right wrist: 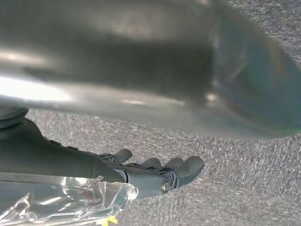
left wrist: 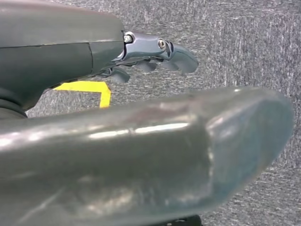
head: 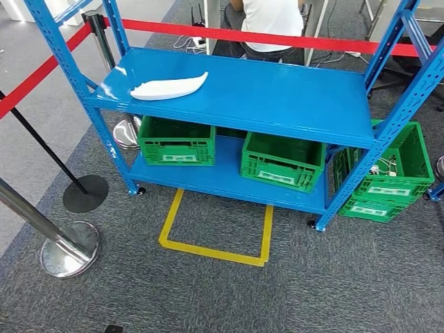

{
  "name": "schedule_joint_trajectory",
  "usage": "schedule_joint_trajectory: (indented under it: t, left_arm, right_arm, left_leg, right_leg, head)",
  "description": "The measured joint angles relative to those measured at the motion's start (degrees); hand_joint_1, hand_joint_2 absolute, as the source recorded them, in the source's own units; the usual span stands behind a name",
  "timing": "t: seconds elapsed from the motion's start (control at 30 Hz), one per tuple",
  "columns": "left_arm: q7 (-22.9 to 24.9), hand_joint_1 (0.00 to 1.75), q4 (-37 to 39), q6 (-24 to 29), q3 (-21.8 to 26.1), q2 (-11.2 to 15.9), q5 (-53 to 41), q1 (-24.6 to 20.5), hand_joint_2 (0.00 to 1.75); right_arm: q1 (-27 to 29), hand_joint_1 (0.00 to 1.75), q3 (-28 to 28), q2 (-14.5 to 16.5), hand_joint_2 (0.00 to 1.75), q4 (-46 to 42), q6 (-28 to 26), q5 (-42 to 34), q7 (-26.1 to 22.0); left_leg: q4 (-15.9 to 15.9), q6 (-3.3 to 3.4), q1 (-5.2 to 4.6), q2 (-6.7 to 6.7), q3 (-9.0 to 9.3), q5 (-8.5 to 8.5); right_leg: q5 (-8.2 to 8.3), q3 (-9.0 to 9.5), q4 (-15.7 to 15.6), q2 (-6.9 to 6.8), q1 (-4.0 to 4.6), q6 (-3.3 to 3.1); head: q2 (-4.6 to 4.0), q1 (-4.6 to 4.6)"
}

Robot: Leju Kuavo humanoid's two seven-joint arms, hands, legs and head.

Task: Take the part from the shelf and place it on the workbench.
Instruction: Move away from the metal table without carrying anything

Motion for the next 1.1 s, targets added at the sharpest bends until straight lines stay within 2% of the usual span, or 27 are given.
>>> schedule_joint_trajectory:
  t: [0.07, 0.13, 0.17, 0.23, 0.33, 0.37, 0.5, 0.7, 0.83, 1.1]
  left_arm:
    - [0.24, 0.0, -0.01, 0.37, 0.15, 0.04, -0.08, 0.0, 1.75]
    - [0.76, 0.0, -0.01, 0.83, 0.24, 0.05, -0.39, 0.0, 1.75]
    - [0.99, 0.0, -0.01, 0.97, 0.25, 0.05, -0.54, -0.03, 1.75]
    - [1.16, 0.0, -0.01, 1.08, 0.25, 0.05, -0.67, -0.09, 1.75]
    - [1.19, 0.0, -0.01, 1.08, 0.26, 0.05, -0.72, -0.11, 1.75]
    - [1.22, 0.0, -0.01, 1.08, 0.26, 0.05, -0.72, -0.11, 1.75]
    - [1.39, 0.0, -0.01, 1.09, 0.27, 0.03, -0.72, -0.12, 1.75]
    - [2.02, 0.0, -0.01, 1.03, 0.1, 0.12, -0.09, -0.04, 1.75]
    - [3.38, 0.0, -0.01, 0.08, -1.9, 0.69, 3.67, 0.29, 0.0]
    - [6.34, 0.0, -0.09, -2.93, -9.0, 2.41, 13.51, 1.44, 0.0]
  right_arm:
    - [-0.13, 0.0, -0.05, 0.0, 1.75, 0.1, 0.03, -0.37, -0.07]
    - [-0.34, 0.0, -0.22, 0.0, 1.75, 0.34, 0.31, -0.64, -0.19]
    - [-0.54, 0.0, -0.36, 0.0, 1.75, 0.53, 0.54, -0.7, -0.28]
    - [-0.99, 0.0, -0.69, 0.0, 1.75, 0.95, 0.95, -0.79, -0.46]
    - [-1.49, 0.0, -1.13, 0.0, 1.75, 1.38, 1.12, -0.85, -0.57]
    - [-1.59, 0.0, -1.22, 0.0, 1.75, 1.49, 1.13, -0.85, -0.58]
    - [-1.77, 0.0, -1.49, 0.0, 1.75, 1.78, 1.14, -0.86, -0.61]
    - [-2.12, 0.0, -1.6, -0.03, 1.75, 2.43, 1.83, -2.04, -0.78]
    - [-3.2, 0.0, -0.84, -0.34, 0.0, 4.75, 2.95, -5.31, -1.32]
    - [-5.26, 0.0, 3.01, -2.46, 0.0, 10.01, 5.05, -12.97, -2.55]
  left_leg:
    - [0.17, 0.92, -0.21, -0.1, -0.28, 0.08]
    - [0.05, 1.99, -0.24, -0.1, -0.43, 0.46]
    - [-0.07, 2.02, -0.21, -0.1, -0.45, 0.66]
    - [-0.41, 1.35, -0.1, -0.1, -0.42, 0.93]
    - [-0.85, -0.65, 0.15, -0.1, -0.4, 1.18]
    - [-0.9, -1.1, 0.22, -0.1, -0.41, 1.18]
    - [-0.92, -1.52, 0.27, -0.1, -0.41, 1.03]
    - [-0.9, -1.54, 0.08, -0.1, -0.45, 0.97]
    - [-0.87, -1.41, -0.05, -0.1, -0.47, 1.04]
    - [-0.87, -1.39, -0.08, -0.1, -0.48, 1.03]
  right_leg:
    - [0.16, 0.28, -0.78, 0.18, -0.04, -0.36]
    - [0.35, 0.22, -0.8, 0.21, 0.11, -0.56]
    - [0.42, 0.15, -0.79, 0.22, 0.21, -0.69]
    - [0.46, -0.03, -0.76, 0.21, 0.36, -0.96]
    - [0.5, -0.25, -0.7, 0.17, 0.54, -1.24]
    - [0.5, -0.29, -0.68, 0.17, 0.59, -1.28]
    - [0.42, -0.68, -0.68, 0.17, 0.63, -1.43]
    - [0.46, -0.59, -0.73, 0.17, 0.38, -1.37]
    - [0.55, -0.23, -0.74, 0.17, 0.25, -1.23]
    - [0.54, -0.26, -0.75, 0.17, 0.25, -1.23]
  head:
    - [0.0, -0.1]
    - [0.0, -0.13]
    - [0.0, -0.11]
    - [0.0, -0.12]
    - [0.0, -0.1]
    - [0.0, -0.09]
    - [0.0, -0.07]
    - [0.0, -0.06]
    - [0.0, -0.06]
    - [0.0, -0.07]
